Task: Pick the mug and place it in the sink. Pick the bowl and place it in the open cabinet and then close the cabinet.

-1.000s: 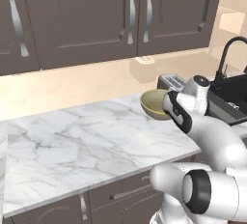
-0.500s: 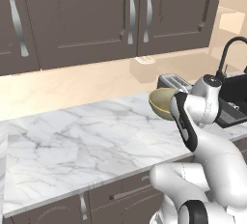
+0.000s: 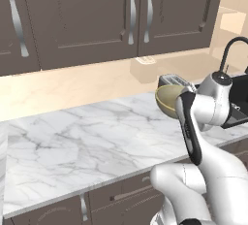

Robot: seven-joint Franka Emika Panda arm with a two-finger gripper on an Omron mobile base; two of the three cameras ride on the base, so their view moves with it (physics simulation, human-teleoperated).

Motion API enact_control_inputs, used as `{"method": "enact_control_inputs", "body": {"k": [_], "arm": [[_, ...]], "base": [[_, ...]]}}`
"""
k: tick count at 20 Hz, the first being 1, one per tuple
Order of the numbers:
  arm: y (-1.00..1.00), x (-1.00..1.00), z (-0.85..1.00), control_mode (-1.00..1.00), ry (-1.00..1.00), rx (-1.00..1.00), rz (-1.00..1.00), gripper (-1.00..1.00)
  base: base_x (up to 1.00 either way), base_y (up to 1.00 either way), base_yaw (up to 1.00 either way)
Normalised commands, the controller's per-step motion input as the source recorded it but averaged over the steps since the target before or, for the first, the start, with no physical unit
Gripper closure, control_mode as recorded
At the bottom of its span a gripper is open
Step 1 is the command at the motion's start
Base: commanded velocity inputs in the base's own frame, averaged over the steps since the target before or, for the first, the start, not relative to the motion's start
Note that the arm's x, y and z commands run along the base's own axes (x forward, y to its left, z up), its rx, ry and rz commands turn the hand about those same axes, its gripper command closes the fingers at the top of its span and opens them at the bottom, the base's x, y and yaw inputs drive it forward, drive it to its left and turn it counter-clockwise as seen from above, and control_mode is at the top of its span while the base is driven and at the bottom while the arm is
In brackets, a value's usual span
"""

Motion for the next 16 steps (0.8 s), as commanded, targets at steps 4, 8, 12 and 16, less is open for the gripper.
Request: {"method": "enact_control_inputs", "body": {"k": [4, 8, 12, 16], "arm": [[0.00, -0.28, 0.24, -1.00, 0.00, 0.05, -0.05, 1.00], [0.00, -0.19, 0.10, -1.00, 0.00, 0.02, 0.00, 1.00], [0.00, -0.23, 0.08, -1.00, 0.00, 0.00, 0.00, 1.00], [0.00, -0.18, 0.10, -1.00, 0.00, 0.00, 0.00, 1.00]], "base": [[0.00, 0.00, 0.00], [0.00, 0.00, 0.00], [0.00, 0.00, 0.00], [0.00, 0.00, 0.00]]}}
